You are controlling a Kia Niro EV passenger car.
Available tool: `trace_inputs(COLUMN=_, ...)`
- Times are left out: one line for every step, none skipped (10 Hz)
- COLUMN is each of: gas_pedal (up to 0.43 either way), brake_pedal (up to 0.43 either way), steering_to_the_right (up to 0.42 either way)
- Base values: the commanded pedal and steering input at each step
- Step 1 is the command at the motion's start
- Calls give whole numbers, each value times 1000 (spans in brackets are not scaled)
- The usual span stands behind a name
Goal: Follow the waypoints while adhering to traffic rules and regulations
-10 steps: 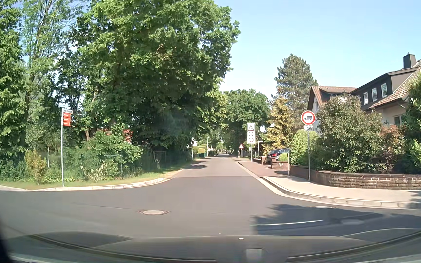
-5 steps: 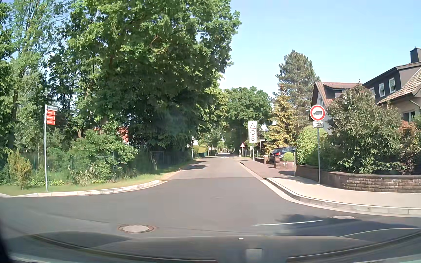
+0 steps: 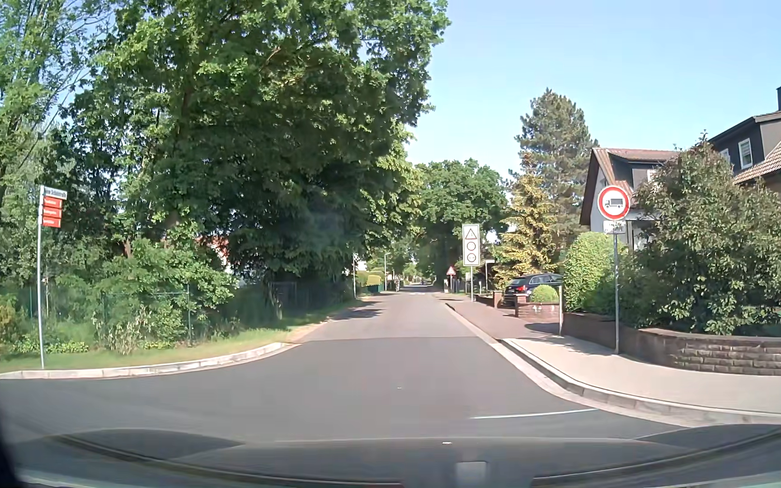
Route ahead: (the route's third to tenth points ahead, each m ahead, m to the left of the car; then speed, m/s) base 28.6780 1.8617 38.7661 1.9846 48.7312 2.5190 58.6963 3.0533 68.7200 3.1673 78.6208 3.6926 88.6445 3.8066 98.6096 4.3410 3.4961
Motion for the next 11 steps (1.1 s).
trace_inputs(gas_pedal=260, brake_pedal=6, steering_to_the_right=-4)
trace_inputs(gas_pedal=260, brake_pedal=6, steering_to_the_right=-3)
trace_inputs(gas_pedal=248, brake_pedal=6, steering_to_the_right=-3)
trace_inputs(gas_pedal=248, brake_pedal=6, steering_to_the_right=-3)
trace_inputs(gas_pedal=248, brake_pedal=6, steering_to_the_right=-3)
trace_inputs(gas_pedal=248, brake_pedal=6, steering_to_the_right=-4)
trace_inputs(gas_pedal=248, brake_pedal=6, steering_to_the_right=-4)
trace_inputs(gas_pedal=240, brake_pedal=6, steering_to_the_right=-7)
trace_inputs(gas_pedal=220, brake_pedal=6, steering_to_the_right=-10)
trace_inputs(gas_pedal=220, brake_pedal=6, steering_to_the_right=-10)
trace_inputs(gas_pedal=220, brake_pedal=6, steering_to_the_right=-7)
